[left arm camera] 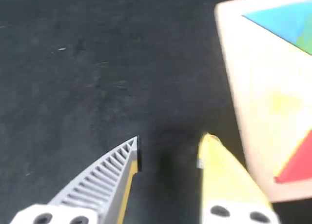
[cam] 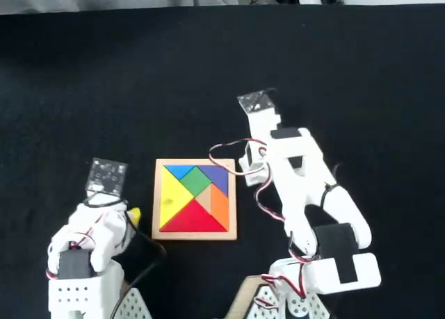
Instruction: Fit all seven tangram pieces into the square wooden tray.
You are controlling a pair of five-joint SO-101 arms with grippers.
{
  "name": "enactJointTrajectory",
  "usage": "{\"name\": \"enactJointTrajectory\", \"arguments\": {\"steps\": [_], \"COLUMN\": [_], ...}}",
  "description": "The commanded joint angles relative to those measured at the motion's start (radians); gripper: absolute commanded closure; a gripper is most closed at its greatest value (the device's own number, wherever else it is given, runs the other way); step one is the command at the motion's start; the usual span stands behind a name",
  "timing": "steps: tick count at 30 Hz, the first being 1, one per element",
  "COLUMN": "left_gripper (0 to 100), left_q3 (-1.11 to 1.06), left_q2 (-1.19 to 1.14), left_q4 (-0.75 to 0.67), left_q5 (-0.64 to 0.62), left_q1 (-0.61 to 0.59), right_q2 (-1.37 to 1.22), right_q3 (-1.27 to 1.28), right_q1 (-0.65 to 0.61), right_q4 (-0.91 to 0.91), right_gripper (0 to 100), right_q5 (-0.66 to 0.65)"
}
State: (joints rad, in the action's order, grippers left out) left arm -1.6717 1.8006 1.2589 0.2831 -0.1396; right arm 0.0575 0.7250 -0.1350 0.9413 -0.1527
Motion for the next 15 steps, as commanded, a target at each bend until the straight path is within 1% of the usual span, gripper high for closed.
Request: {"name": "enactJointTrajectory", "arguments": {"steps": [1,2,4,9,12,15], "left_gripper": [94,96,95,94,94,94], "left_q3": [0.059,0.058,0.054,0.048,0.048,0.077], "left_q2": [-0.003,-0.003,-0.003,-0.005,-0.054,-0.196], "left_q4": [0.008,0.008,0.0,-0.043,-0.109,-0.204], "left_q5": [0.006,0.012,0.031,0.029,-0.023,-0.055], "left_q1": [0.125,0.16,0.2,0.202,0.202,0.202], "right_q2": [0.039,0.039,0.039,0.039,0.039,0.039], "right_q3": [-0.001,-0.001,-0.001,-0.001,0.001,0.005], "right_q1": [0.0,0.0,0.0,0.0,0.0,0.0], "right_q4": [-0.018,-0.02,-0.02,-0.021,-0.04,-0.043], "right_gripper": [98.8,98.8,98.8,98.8,98.8,98.8], "right_q5": [0.008,0.006,0.006,0.0,0.0,0.0]}}
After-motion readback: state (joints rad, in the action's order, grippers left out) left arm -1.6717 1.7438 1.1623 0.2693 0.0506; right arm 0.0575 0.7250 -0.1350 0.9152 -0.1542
